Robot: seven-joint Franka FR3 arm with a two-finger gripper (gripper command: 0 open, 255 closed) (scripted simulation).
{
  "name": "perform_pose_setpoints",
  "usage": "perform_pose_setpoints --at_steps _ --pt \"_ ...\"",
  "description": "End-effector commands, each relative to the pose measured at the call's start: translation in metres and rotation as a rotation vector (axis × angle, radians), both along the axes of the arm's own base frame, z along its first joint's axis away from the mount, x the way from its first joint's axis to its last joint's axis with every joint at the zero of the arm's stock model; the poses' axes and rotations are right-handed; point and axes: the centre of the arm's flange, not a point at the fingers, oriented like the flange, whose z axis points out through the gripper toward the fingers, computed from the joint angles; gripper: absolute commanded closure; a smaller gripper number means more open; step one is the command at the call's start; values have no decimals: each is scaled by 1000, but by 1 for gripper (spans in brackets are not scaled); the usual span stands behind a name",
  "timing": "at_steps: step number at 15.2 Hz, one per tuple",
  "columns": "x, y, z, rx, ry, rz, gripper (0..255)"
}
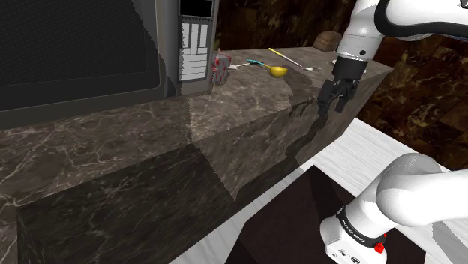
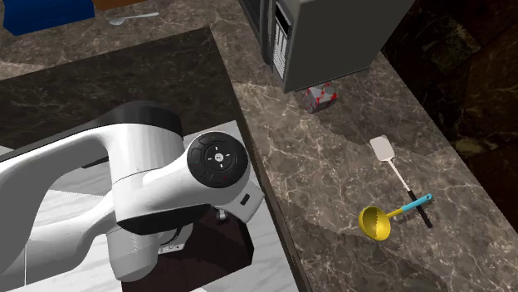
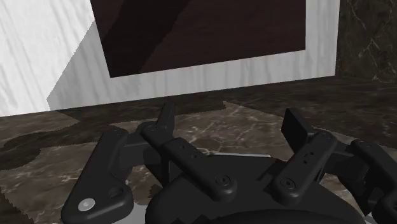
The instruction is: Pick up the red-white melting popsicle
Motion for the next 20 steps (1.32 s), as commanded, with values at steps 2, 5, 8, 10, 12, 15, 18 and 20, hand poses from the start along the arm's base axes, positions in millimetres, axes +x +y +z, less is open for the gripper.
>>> perform_pose_setpoints --at_steps 2,5,8,10,12,15,18,20 --pt "12 3 2 -1 -4 15 0" --pt "49 14 8 -4 -17 59 0" --pt "85 26 15 -7 -30 103 0" --pt "108 35 20 -9 -39 133 0" --pt "132 45 25 -11 -47 162 0" --pt "166 61 33 -14 -60 207 0" --pt "199 78 41 -17 -73 251 0" --pt "221 91 47 -19 -82 281 0"
